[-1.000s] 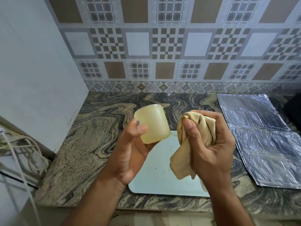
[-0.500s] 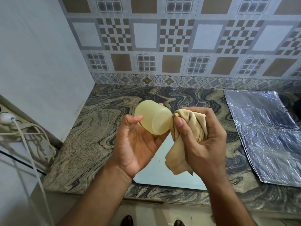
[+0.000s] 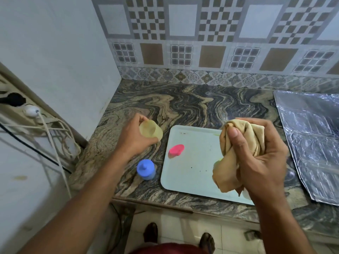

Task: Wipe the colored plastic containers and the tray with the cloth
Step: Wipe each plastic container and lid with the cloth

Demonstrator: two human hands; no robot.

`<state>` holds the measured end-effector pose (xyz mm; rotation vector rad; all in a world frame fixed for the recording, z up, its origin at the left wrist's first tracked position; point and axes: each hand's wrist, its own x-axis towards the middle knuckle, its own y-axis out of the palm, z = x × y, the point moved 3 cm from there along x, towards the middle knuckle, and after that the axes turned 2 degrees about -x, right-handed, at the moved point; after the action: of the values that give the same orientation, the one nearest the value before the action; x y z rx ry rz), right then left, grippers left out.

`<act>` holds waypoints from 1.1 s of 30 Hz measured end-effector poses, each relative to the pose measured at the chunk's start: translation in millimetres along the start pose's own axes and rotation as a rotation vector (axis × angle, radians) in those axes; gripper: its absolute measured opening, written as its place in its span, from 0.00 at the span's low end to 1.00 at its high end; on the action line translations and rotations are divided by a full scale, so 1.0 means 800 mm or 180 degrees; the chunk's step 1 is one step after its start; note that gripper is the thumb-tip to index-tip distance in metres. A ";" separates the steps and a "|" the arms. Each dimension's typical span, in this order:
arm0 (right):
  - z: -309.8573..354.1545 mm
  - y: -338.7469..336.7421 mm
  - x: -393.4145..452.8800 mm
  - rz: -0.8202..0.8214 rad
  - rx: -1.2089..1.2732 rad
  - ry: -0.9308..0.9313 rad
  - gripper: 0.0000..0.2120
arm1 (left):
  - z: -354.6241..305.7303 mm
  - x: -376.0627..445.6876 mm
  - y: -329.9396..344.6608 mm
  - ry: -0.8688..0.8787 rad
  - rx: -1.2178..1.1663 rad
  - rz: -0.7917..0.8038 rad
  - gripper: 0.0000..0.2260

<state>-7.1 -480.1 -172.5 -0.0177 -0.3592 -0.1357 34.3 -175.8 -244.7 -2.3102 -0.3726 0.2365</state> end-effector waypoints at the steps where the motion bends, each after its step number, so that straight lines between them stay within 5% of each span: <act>1: -0.001 0.000 -0.002 0.0009 -0.0028 0.0007 0.06 | 0.018 0.006 0.009 -0.0099 0.0184 0.0153 0.29; 14: -0.009 -0.030 -0.013 -0.0141 -0.0232 0.0081 0.06 | 0.085 0.033 0.084 -0.0277 0.1312 0.0820 0.27; 18: -0.012 -0.058 -0.015 -0.0337 -0.0263 0.0102 0.11 | 0.085 0.040 0.088 -0.0322 0.1438 0.1043 0.40; 20: -0.014 -0.076 -0.018 -0.0474 -0.0328 0.0125 0.11 | 0.071 0.041 0.090 -0.0043 0.1298 0.0887 0.44; 25: -0.017 -0.124 -0.031 -0.0806 -0.0316 0.0225 0.05 | -0.018 0.005 0.133 0.1368 0.0622 0.0848 0.20; 33: -0.017 -0.157 -0.056 -0.1073 -0.0372 0.0248 0.08 | -0.141 -0.071 0.270 0.2671 0.1765 0.1354 0.15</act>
<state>-60.9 -599.5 -202.2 -0.0672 -0.2738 -0.4897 54.4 -413.7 -320.6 -1.7103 0.5464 -0.3837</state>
